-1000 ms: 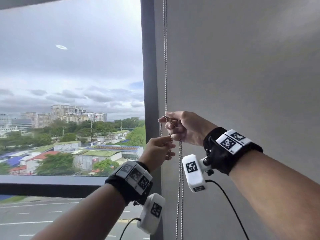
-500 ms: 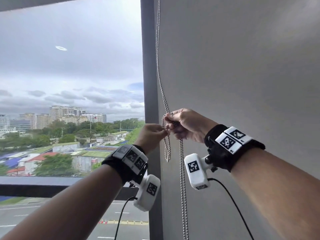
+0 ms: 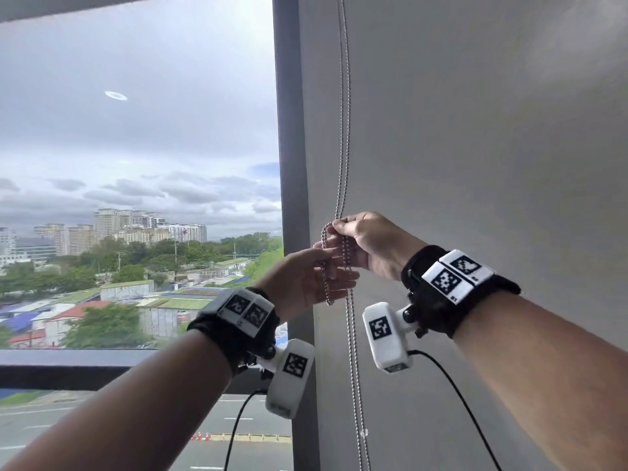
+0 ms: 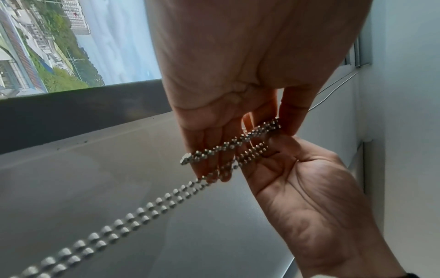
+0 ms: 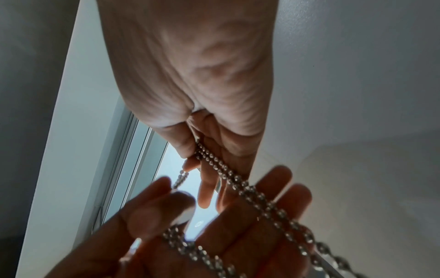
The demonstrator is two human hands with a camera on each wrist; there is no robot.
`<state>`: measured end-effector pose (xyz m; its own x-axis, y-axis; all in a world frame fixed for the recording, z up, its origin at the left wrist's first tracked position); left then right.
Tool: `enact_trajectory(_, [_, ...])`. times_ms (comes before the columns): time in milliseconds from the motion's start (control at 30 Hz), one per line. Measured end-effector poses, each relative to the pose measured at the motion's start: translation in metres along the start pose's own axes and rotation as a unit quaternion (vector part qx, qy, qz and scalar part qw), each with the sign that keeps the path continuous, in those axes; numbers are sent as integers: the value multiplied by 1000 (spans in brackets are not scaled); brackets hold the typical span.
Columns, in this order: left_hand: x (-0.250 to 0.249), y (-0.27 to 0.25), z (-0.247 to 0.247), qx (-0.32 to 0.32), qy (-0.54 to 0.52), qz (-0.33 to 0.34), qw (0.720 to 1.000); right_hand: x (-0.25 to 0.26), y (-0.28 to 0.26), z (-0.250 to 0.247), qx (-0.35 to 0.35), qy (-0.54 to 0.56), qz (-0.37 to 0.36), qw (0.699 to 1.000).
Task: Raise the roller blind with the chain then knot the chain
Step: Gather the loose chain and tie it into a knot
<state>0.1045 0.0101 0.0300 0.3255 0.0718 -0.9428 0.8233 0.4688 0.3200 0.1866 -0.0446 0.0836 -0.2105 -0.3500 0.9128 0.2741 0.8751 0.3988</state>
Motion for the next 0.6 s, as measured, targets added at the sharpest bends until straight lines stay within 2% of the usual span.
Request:
enact_trajectory(133, [-9, 0, 7, 10, -9, 27, 1000, -2, 1, 0, -17, -29, -1, 999])
enact_trajectory(300, [-33, -5, 6, -19, 70, 107, 992, -8, -1, -1, -9, -66, 16, 998])
enact_trajectory(400, [-47, -5, -7, -67, 119, 162, 977, -11, -3, 0, -9, -77, 33, 996])
enact_trajectory(500, [-53, -5, -25, -125, 138, 182, 966, -12, -4, 0, -3, -92, 36, 995])
enact_trajectory(600, [-60, -11, -32, -162, 240, 198, 936, -11, -5, 0, -8, -100, 39, 994])
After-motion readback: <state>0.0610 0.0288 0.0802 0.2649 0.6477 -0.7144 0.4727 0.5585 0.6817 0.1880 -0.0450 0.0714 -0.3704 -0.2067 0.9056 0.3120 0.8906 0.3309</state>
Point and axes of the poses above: each hand's wrist, its own y-axis towards the middle knuckle, its own z-axis out of the palm, x = y × z, the point moved 7 cm from there along y, towards the middle knuckle, and after that the axes turned 1 degree about -x, right-handed, at the moved point
